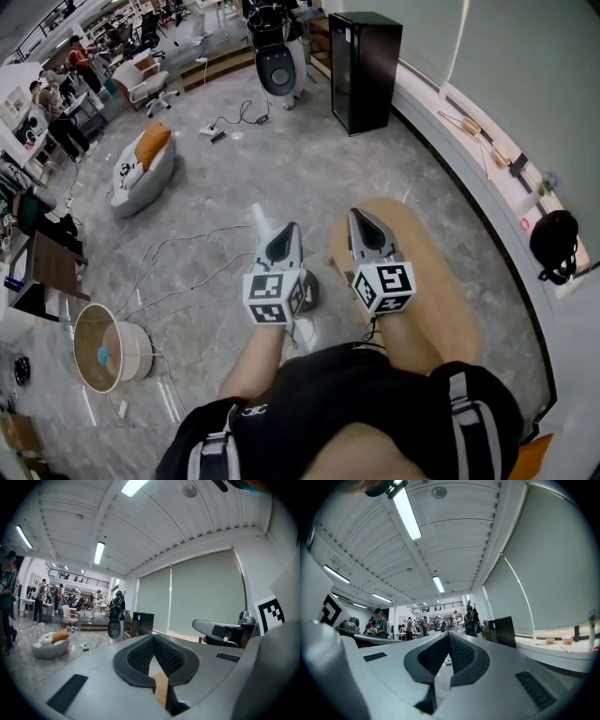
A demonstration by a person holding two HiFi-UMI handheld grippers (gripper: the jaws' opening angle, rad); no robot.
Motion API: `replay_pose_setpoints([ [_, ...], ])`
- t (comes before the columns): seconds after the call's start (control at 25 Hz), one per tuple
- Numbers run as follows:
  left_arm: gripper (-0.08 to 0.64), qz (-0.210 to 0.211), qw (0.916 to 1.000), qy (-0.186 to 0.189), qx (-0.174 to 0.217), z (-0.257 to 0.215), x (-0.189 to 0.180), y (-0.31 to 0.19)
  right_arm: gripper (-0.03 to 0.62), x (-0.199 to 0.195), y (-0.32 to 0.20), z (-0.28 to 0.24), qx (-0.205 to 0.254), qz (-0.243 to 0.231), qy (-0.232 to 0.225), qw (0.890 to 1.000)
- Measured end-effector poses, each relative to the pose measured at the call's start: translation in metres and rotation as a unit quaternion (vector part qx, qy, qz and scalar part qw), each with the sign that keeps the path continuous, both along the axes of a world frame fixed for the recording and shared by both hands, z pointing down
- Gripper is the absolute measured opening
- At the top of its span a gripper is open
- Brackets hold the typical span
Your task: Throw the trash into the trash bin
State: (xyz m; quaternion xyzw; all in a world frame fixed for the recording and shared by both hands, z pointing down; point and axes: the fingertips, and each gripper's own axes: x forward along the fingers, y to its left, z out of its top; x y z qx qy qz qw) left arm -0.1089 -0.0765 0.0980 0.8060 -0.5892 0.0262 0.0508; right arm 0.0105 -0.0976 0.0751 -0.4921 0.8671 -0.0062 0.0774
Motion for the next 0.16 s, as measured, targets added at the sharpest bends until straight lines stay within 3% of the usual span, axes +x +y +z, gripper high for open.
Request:
replay_pose_setpoints([
  [0.16,0.005,-0.002,1.0000,0.008,0.004,-0.006,-0.002,-0.001,0.012,-0.001,0.002,-0.019,0.013,-0.012,-0.007,1.000],
])
